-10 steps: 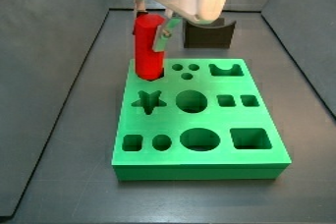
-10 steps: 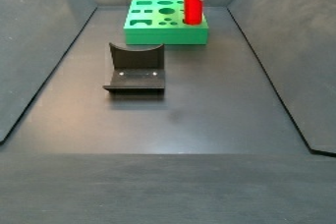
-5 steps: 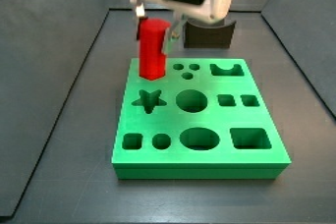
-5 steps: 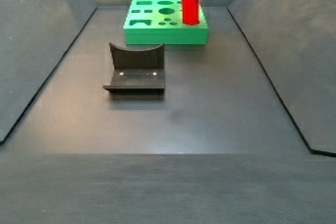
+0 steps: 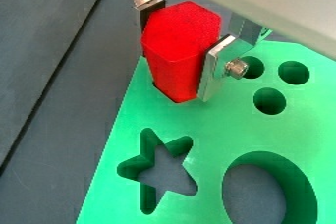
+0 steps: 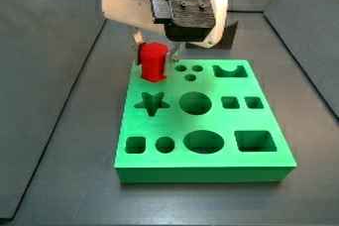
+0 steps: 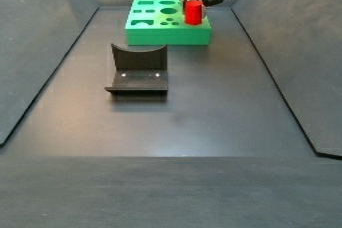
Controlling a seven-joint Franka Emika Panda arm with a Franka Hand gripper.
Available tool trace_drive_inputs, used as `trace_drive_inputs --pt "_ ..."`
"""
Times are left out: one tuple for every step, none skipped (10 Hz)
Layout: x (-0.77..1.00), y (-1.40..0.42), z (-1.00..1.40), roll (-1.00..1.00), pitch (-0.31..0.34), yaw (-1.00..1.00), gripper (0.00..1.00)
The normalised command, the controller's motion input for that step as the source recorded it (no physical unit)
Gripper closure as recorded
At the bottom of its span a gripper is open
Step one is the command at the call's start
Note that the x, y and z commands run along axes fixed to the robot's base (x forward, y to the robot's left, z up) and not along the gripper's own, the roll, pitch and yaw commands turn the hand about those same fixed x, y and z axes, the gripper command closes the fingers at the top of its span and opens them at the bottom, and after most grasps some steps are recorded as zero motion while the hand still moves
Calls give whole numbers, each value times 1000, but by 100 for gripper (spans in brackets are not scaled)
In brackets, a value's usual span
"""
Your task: Insert the hexagon object.
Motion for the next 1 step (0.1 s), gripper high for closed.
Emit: trace_drive_inputs --pt "0 -131 0 61 0 34 100"
